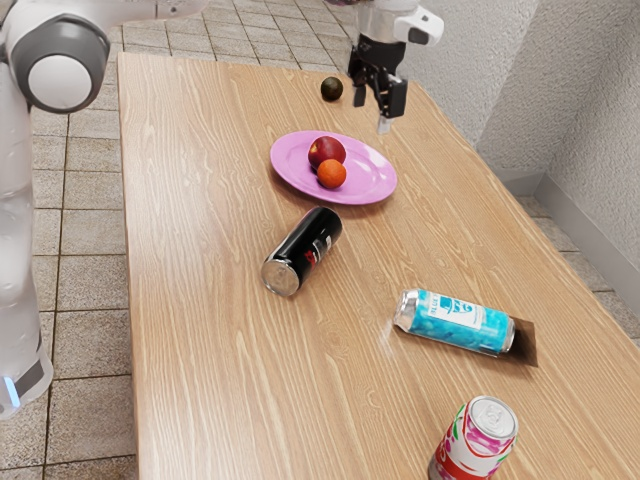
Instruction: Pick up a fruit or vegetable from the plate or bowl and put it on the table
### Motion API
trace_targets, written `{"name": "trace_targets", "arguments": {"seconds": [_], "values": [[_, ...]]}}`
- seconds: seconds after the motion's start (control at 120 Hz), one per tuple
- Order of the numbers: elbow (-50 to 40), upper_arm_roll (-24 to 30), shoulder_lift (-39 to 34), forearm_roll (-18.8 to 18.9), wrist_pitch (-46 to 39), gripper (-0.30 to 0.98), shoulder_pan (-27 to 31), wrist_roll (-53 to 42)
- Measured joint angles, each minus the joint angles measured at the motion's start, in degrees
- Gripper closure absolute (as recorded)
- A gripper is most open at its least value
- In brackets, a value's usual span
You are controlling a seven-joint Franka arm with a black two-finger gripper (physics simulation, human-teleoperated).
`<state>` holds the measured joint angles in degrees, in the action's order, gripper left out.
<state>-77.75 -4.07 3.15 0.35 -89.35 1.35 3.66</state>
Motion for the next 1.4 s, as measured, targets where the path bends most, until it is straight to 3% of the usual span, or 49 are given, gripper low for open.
{"name": "trace_targets", "arguments": {"seconds": [0.133, 0.308, 0.4, 0.725, 1.092, 1.4], "values": [[2.11, -0.24, 2.08, 0.1, -0.39, 0.0, -1.89, 0.21], [25.39, -3.64, 19.91, -0.33, 0.81, 0.0, -0.56, 0.97], [31.32, -5.09, 25.59, -1.02, 2.52, 0.0, 1.43, 2.22], [33.02, -5.87, 32.37, -4.97, 3.32, 0.0, 9.6, 19.68], [31.9, -8.01, 35.65, -6.77, 2.26, 0.0, 11.07, 40.54], [30.65, -8.23, 37.02, -6.93, 2.27, 0.0, 14.12, 52.2]]}}
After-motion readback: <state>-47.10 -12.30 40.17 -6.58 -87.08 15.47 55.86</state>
